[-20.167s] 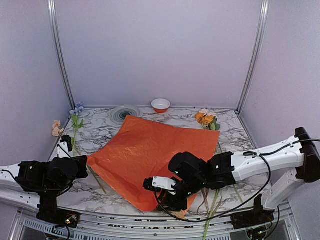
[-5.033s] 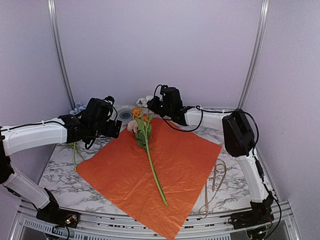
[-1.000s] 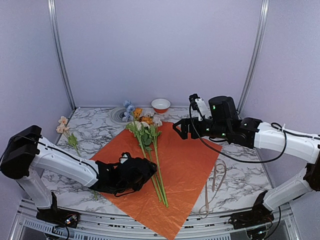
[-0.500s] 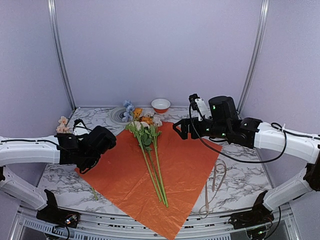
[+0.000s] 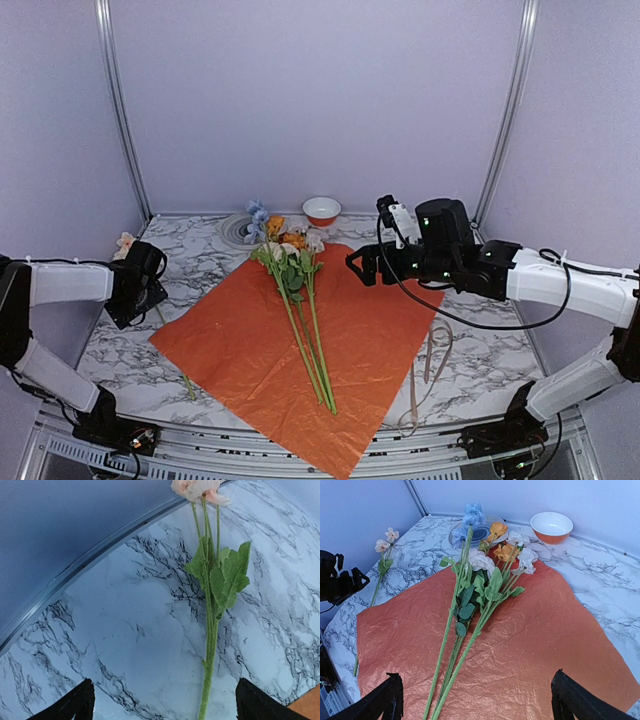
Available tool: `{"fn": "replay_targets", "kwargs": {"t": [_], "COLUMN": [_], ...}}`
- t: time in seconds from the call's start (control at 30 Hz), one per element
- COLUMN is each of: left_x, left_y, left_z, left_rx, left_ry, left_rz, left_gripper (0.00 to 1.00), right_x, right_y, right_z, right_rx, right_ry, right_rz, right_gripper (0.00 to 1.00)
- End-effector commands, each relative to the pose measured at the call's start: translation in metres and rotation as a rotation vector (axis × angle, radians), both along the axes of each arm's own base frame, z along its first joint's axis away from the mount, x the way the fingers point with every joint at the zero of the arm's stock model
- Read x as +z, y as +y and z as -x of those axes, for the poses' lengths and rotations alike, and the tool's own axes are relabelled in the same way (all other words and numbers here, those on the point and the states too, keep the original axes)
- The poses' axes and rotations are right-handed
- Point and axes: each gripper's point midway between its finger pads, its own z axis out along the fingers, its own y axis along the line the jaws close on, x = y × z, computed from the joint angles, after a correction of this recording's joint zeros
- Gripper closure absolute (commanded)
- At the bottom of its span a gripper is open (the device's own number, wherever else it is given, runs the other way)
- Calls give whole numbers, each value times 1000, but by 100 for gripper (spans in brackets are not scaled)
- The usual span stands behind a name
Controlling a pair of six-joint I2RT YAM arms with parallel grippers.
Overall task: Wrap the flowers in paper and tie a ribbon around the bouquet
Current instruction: Pick up the fake flower from the corner of the board, then place the fake flower on the flattened wrapping paper.
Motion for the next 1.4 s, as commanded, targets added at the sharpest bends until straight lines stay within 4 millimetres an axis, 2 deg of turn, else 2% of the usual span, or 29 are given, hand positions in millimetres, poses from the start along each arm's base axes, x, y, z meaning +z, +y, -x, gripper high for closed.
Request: {"fn": "replay_targets", "kwargs": {"t": [0.0,0.07,0.23,0.33,0.37,0.4,0.47,0.57,0.63,0.7,0.77,0.83,0.9,1.13,1.2,1.23,1.3,1.37], "left_x": [-30,-40,-71,-69,-66,-62,-51,-17,20,72,122,163,192,266,282,286,277,262], "left_y": [-10,-9,-20,-20,-19,-17,-13,3,18,37,52,56,54,24,7,-7,-50,-106], "left_z": [-30,-39,-46,-47,-46,-46,-47,-46,-46,-47,-40,-33,-27,-10,-12,-16,-27,-30], "left_rx": [-125,-129,-162,-163,-162,-160,-154,-109,-89,-50,13,64,91,64,3,-51,-223,-388], "left_ry": [98,149,247,230,222,210,182,111,65,42,64,67,42,-123,-184,-229,-306,-355], "left_rz": [76,50,85,88,85,81,66,-5,-124,-320,-535,-685,-757,-794,-746,-692,-527,-382], "left_gripper": [3,13,53,86,96,100,100,100,100,100,100,100,100,100,100,100,100,100], "right_x": [-1,-4,-9,-10,-10,-10,-10,-10,-9,-7,-8,-8,-9,-15,-16,-18,-20,-24], "right_y": [-1,-2,-5,-6,-6,-6,-7,-7,-7,-7,-8,-9,-10,-13,-14,-14,-14,-18], "right_z": [-1,-1,-3,-4,-4,-4,-5,-5,-5,-5,-6,-6,-7,-8,-8,-8,-9,-13], "right_rx": [0,-1,-13,-19,-21,-21,-23,-24,-22,-19,-22,-25,-26,-34,-36,-32,-29,-42], "right_ry": [-12,-10,-7,-8,-9,-10,-14,-14,-15,-19,-21,-26,-30,-15,-17,-16,-12,1], "right_rz": [11,19,42,51,54,55,58,62,64,71,84,92,100,142,151,159,166,179], "right_gripper": [1,1,1,1,1,1,0,0,1,1,0,0,0,0,0,0,0,0]}}
